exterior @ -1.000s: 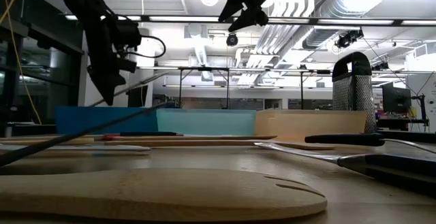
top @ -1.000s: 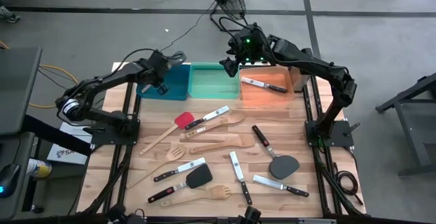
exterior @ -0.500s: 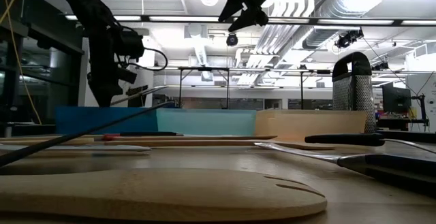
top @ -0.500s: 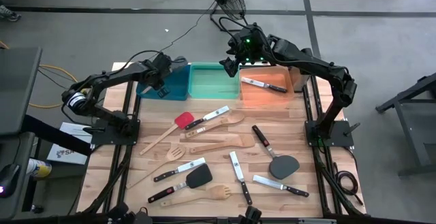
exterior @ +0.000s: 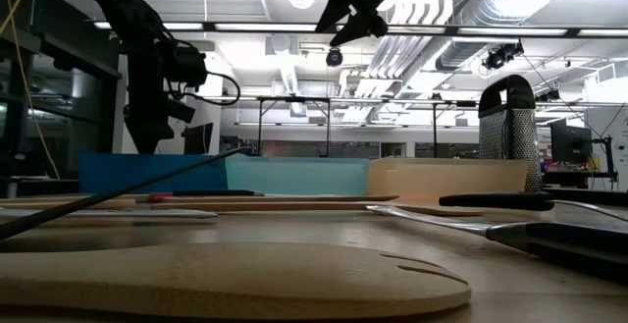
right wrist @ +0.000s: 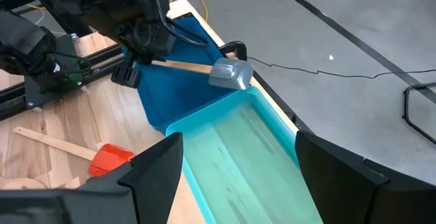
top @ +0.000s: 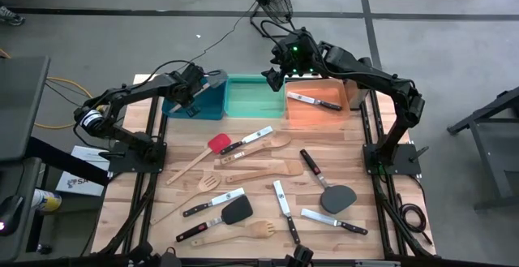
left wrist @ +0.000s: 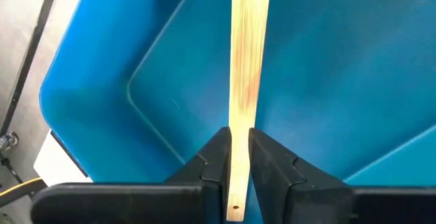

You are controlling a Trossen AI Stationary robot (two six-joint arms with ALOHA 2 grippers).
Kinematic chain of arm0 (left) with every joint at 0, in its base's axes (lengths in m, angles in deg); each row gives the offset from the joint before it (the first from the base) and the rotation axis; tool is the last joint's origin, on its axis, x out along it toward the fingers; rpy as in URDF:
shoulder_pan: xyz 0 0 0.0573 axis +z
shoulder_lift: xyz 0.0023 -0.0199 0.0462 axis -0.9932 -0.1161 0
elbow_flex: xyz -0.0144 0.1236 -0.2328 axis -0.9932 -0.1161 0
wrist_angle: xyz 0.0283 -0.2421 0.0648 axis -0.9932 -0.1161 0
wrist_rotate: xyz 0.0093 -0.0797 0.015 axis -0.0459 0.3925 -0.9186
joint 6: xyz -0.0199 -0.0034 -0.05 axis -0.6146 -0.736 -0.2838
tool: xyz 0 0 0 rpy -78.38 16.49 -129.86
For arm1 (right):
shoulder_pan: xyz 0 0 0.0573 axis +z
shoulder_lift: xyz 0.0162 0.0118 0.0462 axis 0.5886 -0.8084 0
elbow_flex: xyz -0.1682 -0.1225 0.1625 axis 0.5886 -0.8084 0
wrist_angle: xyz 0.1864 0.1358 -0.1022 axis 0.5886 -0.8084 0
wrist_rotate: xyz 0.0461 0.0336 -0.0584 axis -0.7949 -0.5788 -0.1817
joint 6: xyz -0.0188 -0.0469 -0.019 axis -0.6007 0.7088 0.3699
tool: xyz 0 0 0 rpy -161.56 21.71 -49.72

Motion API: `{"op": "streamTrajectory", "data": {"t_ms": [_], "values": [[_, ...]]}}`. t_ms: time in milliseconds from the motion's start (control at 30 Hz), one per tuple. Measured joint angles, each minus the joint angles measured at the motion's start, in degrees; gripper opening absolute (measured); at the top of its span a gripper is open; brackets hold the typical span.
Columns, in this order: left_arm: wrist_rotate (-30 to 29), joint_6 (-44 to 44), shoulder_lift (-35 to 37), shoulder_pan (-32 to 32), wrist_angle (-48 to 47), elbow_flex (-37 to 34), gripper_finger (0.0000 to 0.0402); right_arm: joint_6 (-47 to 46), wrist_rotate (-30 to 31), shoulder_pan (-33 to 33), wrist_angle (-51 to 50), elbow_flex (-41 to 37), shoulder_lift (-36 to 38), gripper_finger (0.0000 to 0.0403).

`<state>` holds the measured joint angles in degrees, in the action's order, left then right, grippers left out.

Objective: Pick & Place Kitchen Items
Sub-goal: Put the red spatula into the blue bin

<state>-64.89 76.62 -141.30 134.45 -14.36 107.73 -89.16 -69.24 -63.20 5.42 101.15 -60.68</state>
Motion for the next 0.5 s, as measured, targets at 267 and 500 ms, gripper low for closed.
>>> {"op": "streamTrajectory", "data": {"t_ms": [267,500], "values": [[0.09,-0.18,0.01,0.0,-4.52,3.47,0.0044,0.12,1.89,-0.02,-2.22,0.0,0.0,0.0275],[4.5,-4.06,0.08,0.0,-14.06,11.89,0.0044,0.13,3.31,-0.02,-5.32,0.0,0.0,0.0275]]}}
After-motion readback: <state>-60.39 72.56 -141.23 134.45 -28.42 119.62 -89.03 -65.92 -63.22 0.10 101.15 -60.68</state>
